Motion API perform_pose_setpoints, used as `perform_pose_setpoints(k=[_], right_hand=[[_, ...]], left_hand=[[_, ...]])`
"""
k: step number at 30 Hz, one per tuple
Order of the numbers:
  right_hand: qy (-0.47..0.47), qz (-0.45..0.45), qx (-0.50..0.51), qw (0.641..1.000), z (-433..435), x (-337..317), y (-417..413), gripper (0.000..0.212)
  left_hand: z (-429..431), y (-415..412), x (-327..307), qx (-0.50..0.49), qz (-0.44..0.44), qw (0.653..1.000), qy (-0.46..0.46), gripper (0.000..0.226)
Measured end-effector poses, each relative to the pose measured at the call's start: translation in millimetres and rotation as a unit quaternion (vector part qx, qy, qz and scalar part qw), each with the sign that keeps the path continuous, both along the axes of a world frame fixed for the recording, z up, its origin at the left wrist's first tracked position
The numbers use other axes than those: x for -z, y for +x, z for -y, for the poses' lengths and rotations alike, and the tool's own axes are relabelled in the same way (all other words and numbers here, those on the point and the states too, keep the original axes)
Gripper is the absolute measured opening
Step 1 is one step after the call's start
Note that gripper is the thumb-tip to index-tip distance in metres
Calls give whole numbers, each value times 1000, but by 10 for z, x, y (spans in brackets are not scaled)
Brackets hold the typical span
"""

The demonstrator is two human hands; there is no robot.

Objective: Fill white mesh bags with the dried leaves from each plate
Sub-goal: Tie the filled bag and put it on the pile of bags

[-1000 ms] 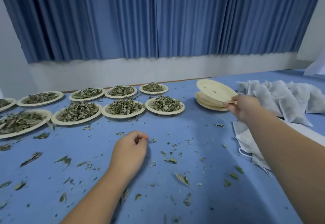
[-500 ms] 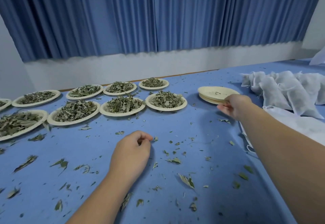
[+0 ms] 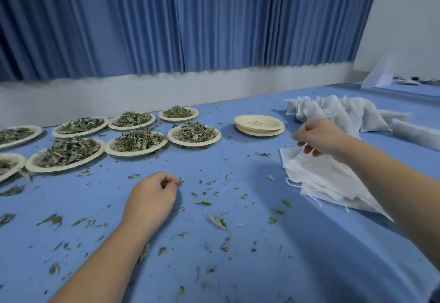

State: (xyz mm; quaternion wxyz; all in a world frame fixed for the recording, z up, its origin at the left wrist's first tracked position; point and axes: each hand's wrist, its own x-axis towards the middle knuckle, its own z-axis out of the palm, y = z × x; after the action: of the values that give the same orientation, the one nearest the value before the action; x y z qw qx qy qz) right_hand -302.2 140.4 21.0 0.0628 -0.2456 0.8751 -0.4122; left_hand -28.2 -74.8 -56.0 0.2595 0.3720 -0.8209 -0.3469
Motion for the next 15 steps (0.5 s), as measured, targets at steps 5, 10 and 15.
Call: perform_pose_setpoints(k=[5, 10, 15], right_hand=[[298, -187, -47, 935, -159, 122, 264, 37], [422, -240, 15, 874, -34, 307, 397, 29], [405, -282, 37, 869, -63, 372, 362, 27]], left_hand=[[-40, 2, -18, 11, 17, 1000, -16, 25], [-65, 12, -19, 18, 18, 999, -25, 24], [-54, 26, -6, 20, 5, 999, -24, 25]])
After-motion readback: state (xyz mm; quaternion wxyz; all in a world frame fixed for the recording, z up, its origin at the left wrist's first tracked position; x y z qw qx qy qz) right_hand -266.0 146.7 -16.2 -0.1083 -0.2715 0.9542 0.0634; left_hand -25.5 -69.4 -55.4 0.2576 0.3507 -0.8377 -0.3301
